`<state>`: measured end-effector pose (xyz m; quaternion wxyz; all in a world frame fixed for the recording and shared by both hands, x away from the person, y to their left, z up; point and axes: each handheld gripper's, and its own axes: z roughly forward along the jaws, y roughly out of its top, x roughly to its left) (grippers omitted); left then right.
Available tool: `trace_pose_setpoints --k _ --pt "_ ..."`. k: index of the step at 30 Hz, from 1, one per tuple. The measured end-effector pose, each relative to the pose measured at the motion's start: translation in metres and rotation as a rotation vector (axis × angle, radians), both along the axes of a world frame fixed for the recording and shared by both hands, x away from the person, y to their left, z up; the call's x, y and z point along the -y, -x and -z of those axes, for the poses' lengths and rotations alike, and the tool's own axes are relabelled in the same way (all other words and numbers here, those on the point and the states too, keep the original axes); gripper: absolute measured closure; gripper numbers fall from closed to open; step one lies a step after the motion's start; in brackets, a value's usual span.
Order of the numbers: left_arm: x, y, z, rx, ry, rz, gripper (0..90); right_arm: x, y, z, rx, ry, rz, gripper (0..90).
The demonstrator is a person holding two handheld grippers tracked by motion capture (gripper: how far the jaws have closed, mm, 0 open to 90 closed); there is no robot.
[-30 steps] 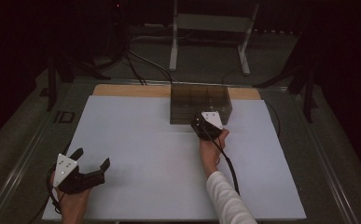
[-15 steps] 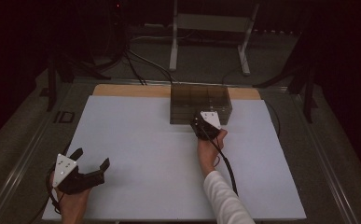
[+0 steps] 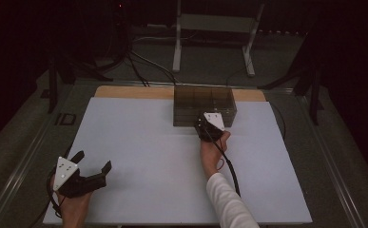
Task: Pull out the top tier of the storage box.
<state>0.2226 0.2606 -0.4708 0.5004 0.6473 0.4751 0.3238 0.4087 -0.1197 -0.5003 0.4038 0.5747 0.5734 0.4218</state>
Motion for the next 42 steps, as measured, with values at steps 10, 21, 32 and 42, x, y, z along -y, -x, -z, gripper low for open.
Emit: trace_pose_setpoints --k 10,21,32,42 --pt "-0.001 0.0 0.0 0.002 0.004 -0.004 1.2 -0.004 -0.001 0.0 -0.017 0.012 0.012 54.8" --pt "-0.001 0.0 0.0 0.0 0.001 -0.003 1.2 -0.004 -0.001 0.001 -0.018 0.009 0.013 56.4" --pt "-0.001 -0.001 0.001 -0.002 0.0 -0.004 1.2 -0.002 0.002 0.001 -0.022 -0.002 0.001 56.5" --pt "0.0 0.0 0.001 0.001 -0.003 -0.004 1.1 0.001 0.015 0.0 -0.023 0.009 -0.014 52.6"
